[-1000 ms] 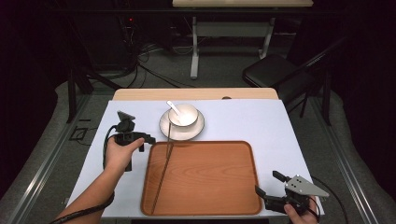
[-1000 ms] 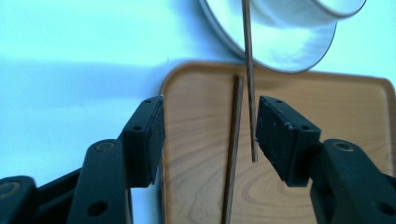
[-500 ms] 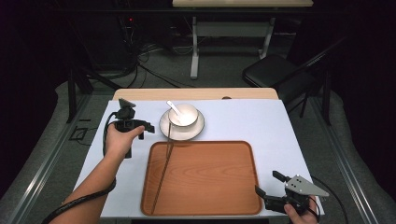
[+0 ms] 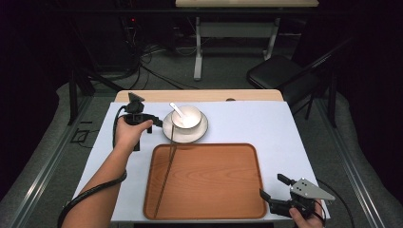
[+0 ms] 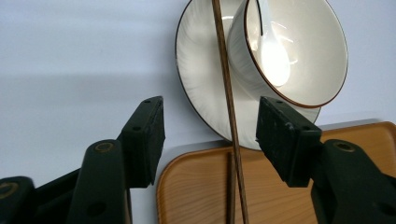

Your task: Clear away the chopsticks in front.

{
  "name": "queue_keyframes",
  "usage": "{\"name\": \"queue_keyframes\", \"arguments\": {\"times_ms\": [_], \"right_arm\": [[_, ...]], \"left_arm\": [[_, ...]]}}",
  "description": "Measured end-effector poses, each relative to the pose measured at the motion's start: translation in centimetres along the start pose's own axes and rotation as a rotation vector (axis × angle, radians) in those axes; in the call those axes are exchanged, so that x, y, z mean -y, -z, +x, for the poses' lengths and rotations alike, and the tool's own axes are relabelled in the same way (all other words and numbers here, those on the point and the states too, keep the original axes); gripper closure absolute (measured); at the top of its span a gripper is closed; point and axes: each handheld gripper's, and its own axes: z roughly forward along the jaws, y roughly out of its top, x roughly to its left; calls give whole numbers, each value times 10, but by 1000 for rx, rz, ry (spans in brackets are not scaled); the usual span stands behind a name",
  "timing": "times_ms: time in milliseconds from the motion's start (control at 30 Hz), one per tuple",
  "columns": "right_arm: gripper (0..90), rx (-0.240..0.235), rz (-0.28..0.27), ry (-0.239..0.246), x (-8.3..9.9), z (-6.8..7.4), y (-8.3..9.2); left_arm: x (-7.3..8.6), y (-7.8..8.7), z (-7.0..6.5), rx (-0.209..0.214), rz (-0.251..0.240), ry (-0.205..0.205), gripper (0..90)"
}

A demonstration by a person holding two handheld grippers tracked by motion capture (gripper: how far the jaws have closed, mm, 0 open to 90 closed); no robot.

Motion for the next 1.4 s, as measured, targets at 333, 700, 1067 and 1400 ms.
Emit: {"name": "queue_keyframes", "arguments": {"times_ms": [333,700,1067,1400], "right_arm": [[148,-2,-3,3,0,0,0],[148,-3,-5,4,0,0,0],[148,-4,-8,5,0,0,1],[148,-6,-9,10,0,0,1]], "left_arm": [[-2,-25,-3,7,23,-13,557],[0,-43,-9,13,87,-3,724],[0,-58,-18,18,109,-14,753],[-1,-66,-17,18,142,24,770]]}}
